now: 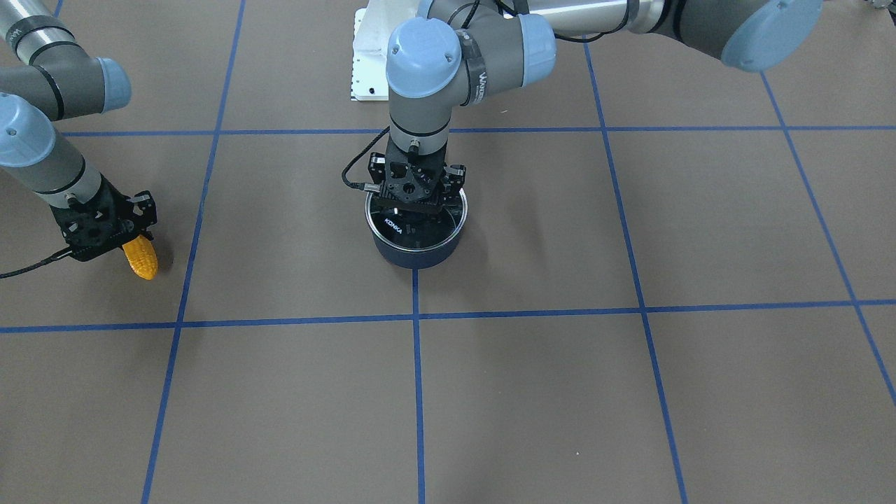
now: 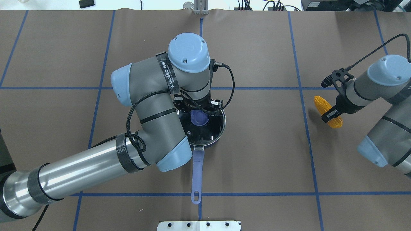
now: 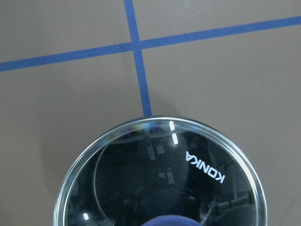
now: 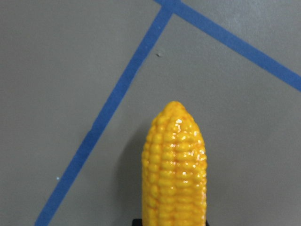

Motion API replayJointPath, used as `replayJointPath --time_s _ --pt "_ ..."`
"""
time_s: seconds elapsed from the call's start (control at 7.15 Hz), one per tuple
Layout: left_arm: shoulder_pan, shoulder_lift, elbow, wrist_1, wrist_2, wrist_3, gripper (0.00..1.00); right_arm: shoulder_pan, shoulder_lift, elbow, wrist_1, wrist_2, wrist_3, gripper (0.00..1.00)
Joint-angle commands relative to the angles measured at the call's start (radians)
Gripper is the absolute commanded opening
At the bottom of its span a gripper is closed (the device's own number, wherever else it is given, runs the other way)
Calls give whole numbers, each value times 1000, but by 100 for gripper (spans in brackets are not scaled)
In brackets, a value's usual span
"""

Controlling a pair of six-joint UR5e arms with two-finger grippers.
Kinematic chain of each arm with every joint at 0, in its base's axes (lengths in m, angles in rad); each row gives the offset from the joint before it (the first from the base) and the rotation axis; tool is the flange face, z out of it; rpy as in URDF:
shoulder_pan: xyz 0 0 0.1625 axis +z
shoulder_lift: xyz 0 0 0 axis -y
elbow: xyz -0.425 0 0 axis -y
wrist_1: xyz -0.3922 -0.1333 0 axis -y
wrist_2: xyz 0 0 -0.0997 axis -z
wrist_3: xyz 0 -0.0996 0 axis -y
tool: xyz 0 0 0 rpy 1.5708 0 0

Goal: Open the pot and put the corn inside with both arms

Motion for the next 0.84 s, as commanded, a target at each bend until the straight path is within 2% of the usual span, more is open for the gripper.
replayJointPath --time_s 0.0,0.28,0.7 --pt "-7 1 -35 8 -1 1 65 2 72 27 -105 0 3 41" --pt "-44 24 -52 8 -6 13 65 -7 161 27 -150 -1 17 41" --pt "-128 142 -132 8 -7 163 64 -78 316 31 -185 26 131 42"
